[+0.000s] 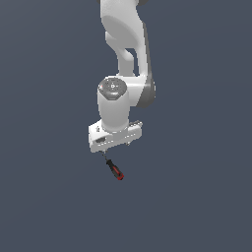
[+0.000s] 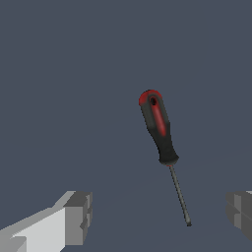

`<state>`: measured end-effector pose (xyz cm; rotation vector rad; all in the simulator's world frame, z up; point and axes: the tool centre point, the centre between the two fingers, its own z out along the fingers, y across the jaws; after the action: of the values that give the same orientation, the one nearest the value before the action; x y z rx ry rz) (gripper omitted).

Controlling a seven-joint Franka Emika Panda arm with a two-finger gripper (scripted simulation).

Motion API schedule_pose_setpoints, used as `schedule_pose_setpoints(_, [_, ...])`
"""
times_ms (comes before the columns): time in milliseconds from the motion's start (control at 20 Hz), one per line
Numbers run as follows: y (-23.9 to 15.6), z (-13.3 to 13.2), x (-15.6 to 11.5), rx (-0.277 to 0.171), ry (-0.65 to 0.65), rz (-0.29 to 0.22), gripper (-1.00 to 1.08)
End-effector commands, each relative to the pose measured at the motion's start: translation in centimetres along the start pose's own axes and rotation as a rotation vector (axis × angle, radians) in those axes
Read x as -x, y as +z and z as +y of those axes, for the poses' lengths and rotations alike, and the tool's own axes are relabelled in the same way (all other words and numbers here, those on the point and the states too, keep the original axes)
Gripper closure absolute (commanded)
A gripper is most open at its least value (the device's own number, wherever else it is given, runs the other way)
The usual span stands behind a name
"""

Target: Pick up the object and move it to a goal position.

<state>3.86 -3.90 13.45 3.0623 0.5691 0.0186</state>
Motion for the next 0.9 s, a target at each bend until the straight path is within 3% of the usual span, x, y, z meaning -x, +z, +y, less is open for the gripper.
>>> schedule_pose_setpoints(0, [1.1,0.8,0.0,-0.003,-0.056,-0.002,-0.92])
schedule_pose_setpoints(850, [6.7,4.5,0.3,-0.027,-0.321,-0.003,-0.92])
